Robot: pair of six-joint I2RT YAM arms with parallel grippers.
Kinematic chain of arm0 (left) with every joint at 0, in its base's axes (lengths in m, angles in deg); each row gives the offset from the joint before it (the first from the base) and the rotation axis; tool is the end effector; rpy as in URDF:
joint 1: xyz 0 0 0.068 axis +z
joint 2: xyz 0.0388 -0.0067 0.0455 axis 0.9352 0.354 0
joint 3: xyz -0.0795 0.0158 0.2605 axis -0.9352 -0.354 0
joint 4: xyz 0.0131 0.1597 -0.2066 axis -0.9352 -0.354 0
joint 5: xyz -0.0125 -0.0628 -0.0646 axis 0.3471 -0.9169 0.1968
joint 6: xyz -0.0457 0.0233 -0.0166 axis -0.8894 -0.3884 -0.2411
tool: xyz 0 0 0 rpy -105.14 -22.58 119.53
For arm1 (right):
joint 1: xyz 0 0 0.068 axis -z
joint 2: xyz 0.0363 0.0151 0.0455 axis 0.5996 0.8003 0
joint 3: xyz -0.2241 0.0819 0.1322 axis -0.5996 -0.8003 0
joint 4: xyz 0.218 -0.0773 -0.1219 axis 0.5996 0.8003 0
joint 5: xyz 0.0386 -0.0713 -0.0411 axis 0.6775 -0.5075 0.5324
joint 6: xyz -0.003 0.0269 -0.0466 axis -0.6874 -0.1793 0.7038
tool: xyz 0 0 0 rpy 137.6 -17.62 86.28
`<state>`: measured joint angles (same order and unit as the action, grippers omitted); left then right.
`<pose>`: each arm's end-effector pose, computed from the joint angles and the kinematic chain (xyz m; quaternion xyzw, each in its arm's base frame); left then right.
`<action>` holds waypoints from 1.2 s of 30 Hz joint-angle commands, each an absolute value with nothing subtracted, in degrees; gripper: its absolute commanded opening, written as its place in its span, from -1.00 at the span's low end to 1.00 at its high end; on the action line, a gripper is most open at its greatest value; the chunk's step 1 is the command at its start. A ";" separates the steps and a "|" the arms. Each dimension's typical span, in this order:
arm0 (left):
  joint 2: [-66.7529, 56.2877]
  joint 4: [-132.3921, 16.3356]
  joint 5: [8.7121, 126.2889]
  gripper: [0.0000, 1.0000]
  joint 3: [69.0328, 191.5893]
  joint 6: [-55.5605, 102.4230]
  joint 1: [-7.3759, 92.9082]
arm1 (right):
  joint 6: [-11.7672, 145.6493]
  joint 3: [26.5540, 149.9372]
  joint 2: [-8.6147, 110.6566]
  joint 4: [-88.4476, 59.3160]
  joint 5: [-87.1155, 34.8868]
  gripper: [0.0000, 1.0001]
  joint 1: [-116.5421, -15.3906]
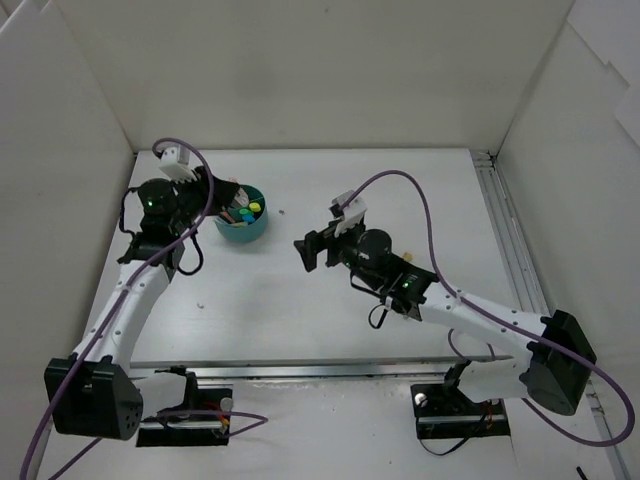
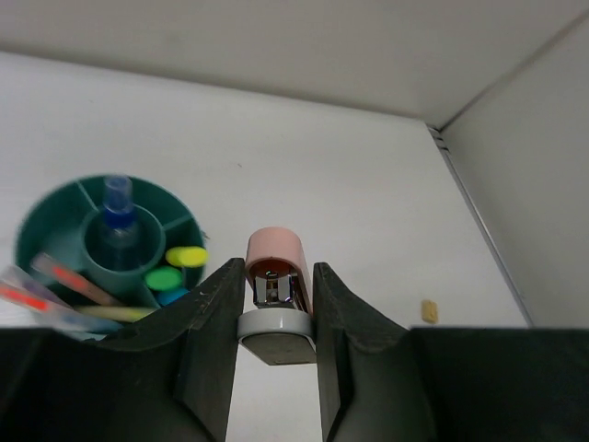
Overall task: Sort the stationery into containers
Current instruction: Place the stationery in the storage box.
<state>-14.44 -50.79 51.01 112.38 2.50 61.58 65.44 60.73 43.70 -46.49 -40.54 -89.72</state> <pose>0.2674 -0.0511 0.3582 -0.0072 0.7216 -0.3774 0.5804 0.1855 0.2380 0.3258 -0.2134 0.6366 0.3425 0.6572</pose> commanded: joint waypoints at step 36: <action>25.01 -64.79 62.84 -1.00 144.28 16.21 68.30 | 57.85 67.02 35.77 -16.22 -46.68 0.96 -58.81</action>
<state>29.49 -66.53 61.54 145.17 17.91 69.01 59.95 66.61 36.46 -14.45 -44.32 -60.00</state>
